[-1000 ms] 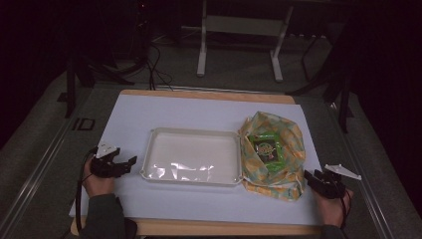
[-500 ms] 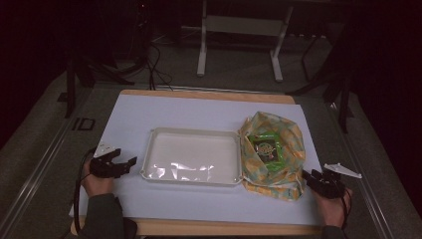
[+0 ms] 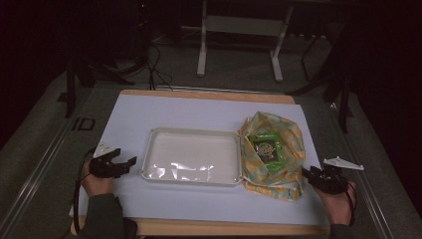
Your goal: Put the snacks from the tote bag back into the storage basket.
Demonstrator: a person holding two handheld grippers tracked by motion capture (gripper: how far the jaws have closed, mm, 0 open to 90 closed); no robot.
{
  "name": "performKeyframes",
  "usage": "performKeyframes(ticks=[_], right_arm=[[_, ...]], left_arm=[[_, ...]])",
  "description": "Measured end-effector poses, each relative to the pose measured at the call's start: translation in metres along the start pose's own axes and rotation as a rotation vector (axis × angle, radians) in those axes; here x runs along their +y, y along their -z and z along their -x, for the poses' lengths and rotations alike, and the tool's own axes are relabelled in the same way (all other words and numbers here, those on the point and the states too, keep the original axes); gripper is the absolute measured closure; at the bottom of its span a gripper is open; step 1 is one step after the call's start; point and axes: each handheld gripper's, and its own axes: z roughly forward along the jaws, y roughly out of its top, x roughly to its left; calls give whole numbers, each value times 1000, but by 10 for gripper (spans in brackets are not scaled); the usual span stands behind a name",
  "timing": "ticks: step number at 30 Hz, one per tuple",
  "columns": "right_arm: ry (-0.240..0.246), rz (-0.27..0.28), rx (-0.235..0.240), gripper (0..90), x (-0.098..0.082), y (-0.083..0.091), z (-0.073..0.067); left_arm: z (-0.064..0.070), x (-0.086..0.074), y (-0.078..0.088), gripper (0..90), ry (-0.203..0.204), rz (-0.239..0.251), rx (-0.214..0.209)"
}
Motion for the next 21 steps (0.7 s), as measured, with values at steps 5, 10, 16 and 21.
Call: performKeyframes(ticks=[5, 10, 16, 21], right_arm=[[24, -12, 12, 602, 9, 7, -1], [40, -25, 18, 613, 16, 13, -1], [63, -40, 19, 637, 22, 18, -3], [73, -43, 33, 675, 28, 19, -5]], left_arm=[[0, 0, 0, 245, 0, 3, -1], [-1, -1, 1, 245, 7, 12, -1], [-1, -1, 1, 246, 10, 11, -6], [-1, -1, 1, 245, 11, 15, -5]])
